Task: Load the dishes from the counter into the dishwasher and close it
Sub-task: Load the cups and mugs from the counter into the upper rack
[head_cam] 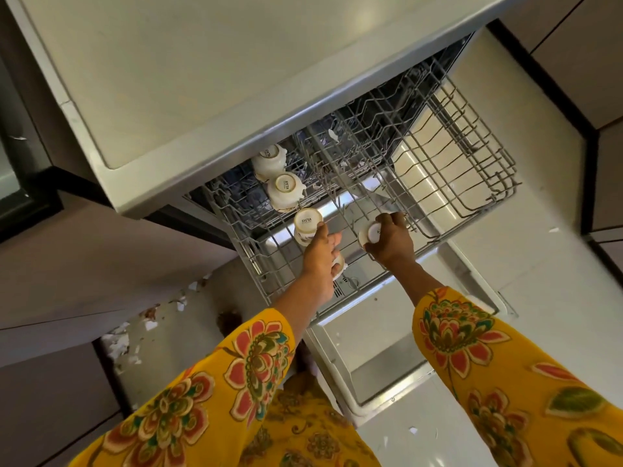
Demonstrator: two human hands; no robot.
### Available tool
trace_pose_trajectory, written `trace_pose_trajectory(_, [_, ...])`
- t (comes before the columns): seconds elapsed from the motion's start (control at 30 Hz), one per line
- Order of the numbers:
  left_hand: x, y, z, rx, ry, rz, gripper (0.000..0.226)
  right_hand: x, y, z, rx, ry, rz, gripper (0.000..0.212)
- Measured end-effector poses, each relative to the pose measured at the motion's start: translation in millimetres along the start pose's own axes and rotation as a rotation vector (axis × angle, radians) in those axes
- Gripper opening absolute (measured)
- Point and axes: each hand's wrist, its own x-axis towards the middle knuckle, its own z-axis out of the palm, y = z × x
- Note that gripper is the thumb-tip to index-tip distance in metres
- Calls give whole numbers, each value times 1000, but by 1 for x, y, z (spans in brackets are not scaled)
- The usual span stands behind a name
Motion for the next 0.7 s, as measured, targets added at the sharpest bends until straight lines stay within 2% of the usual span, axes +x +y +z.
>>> trace_pose_trajectory(0.17, [-4, -1, -3, -2, 9, 9, 56, -1, -1, 3, -94, -45, -13, 61])
trace_pose_trajectory(0.4, [-9, 6, -7, -36, 4, 6, 55, -4, -7, 7, -266, 6, 22, 53])
trace_pose_trajectory(0.7, [-17, 6, -12, -51, -12, 13, 54, -11, -2, 9, -310, -48, -3, 73])
